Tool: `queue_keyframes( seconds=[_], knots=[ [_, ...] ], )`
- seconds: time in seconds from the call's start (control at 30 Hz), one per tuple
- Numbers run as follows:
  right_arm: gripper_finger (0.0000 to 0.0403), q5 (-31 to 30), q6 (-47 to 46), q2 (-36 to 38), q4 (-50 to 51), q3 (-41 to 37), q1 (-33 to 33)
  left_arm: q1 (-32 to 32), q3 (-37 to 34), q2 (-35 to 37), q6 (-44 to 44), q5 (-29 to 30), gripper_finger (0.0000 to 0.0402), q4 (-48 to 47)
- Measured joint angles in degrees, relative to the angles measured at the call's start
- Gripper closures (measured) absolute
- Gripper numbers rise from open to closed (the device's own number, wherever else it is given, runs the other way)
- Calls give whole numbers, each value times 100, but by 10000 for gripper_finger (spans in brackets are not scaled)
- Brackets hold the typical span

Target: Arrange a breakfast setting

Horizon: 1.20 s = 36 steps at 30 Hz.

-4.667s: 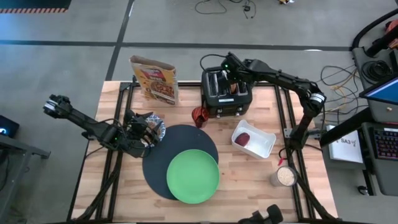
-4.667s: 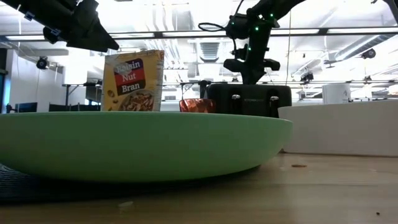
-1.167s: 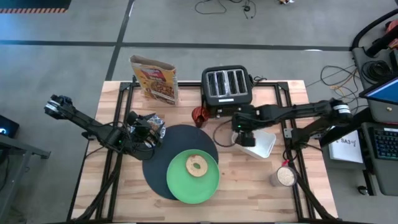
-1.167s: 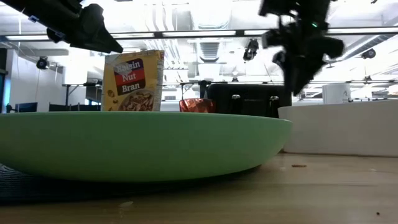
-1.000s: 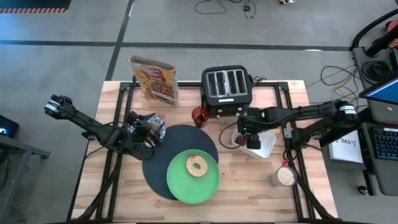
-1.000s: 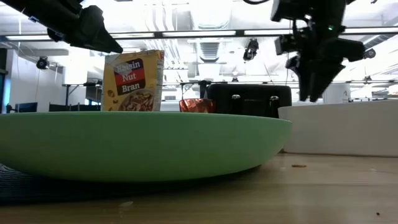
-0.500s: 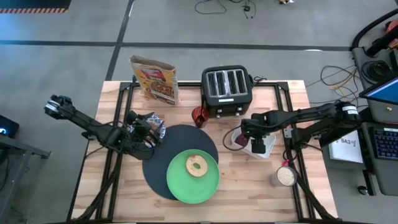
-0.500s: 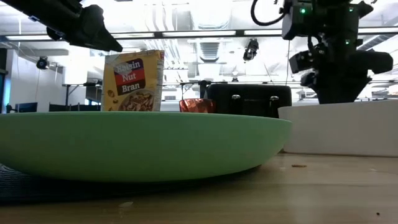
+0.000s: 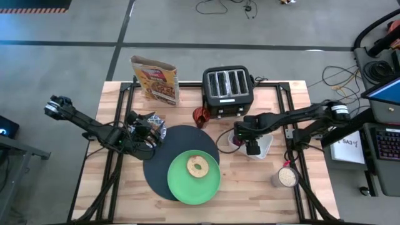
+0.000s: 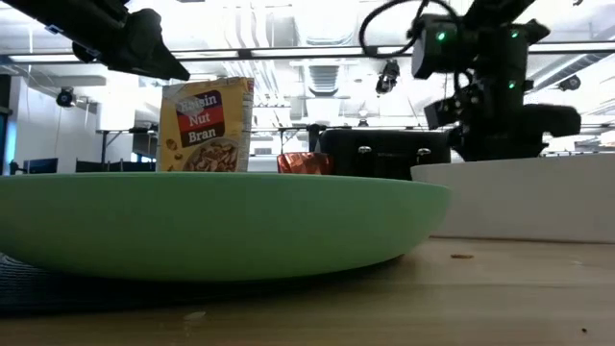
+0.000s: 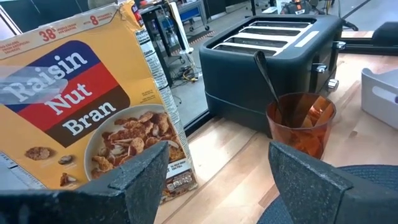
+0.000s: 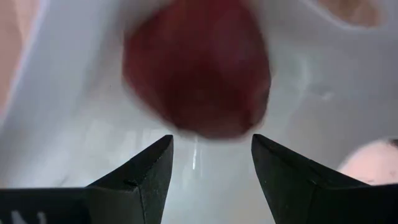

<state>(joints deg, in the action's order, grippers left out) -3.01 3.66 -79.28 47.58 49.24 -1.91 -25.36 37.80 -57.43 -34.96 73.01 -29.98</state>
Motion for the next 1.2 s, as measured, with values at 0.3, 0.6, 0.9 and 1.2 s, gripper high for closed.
queue_keyframes(
  seconds=[0.3,0.6,0.9,1.2],
  knots=[
    [146,40,147,-643,327,610,-2,2,0,-2,-2,-2,143,4],
    [111,310,79,-659,687,1352,-55,6,0,-2,-2,-7,143,6],
    [103,356,-685,-963,399,1349,-121,7,0,-2,-4,-9,143,1],
    [110,346,-756,-1375,401,1221,-114,7,0,-2,-2,-12,143,-2]
  ],
)
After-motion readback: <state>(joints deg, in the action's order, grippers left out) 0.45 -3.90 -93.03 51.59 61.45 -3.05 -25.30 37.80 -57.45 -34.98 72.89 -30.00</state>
